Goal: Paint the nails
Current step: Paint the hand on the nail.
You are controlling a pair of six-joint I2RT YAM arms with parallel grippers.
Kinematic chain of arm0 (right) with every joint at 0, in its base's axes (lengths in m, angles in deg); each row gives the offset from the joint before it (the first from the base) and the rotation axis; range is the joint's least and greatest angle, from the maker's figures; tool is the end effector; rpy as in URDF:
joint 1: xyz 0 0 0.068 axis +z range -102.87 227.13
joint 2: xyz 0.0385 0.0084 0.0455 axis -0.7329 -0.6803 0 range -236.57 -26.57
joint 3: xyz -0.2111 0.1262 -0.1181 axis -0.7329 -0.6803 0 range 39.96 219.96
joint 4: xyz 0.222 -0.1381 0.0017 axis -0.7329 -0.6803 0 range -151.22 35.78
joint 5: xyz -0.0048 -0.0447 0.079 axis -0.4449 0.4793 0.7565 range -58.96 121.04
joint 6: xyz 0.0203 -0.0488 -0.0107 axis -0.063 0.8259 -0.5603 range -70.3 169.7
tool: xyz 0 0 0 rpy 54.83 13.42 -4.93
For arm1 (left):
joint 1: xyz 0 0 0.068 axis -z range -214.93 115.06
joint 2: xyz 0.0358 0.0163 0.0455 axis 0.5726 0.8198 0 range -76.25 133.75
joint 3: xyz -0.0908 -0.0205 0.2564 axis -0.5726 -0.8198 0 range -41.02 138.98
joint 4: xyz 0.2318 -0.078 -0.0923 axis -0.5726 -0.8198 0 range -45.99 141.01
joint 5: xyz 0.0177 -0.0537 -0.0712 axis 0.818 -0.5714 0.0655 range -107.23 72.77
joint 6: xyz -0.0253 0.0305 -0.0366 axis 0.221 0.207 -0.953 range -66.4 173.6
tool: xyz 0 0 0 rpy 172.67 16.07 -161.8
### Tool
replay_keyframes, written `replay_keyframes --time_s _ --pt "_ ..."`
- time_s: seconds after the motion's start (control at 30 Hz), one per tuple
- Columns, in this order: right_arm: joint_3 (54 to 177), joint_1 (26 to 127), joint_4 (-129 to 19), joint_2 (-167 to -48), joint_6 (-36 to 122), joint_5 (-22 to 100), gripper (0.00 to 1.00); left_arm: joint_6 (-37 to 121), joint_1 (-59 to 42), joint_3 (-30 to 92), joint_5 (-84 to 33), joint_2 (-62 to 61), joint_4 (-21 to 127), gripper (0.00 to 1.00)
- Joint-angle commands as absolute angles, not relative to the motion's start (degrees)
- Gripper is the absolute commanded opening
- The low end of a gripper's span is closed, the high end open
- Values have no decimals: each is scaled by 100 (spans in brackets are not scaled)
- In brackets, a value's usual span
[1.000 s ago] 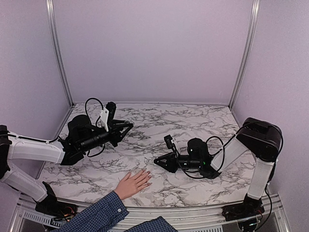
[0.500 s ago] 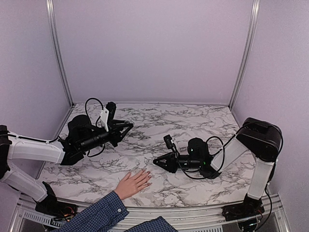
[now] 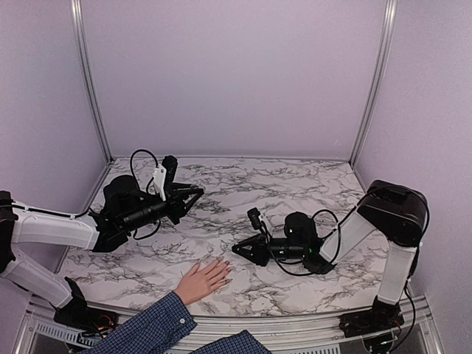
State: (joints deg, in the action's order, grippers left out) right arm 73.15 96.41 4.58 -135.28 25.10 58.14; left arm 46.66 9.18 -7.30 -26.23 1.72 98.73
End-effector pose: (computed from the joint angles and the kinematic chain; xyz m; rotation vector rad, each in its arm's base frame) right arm 0.2000 0.2571 0.1109 -0.7852 1.8956 1.2918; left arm 0.2052 -0.2068 0.2503 0.6223 1.4404 -0.8269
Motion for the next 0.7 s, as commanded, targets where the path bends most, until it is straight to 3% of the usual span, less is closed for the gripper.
replay_keyframes --time_s 0.0,0.67 --pt "7509 9723 677 -13633 2623 5760 0 4644 882 -560 -2693 223 10116 0" --pt "7705 10019 -35 -13509 3147 5178 0 4648 883 -573 -2700 197 10128 0"
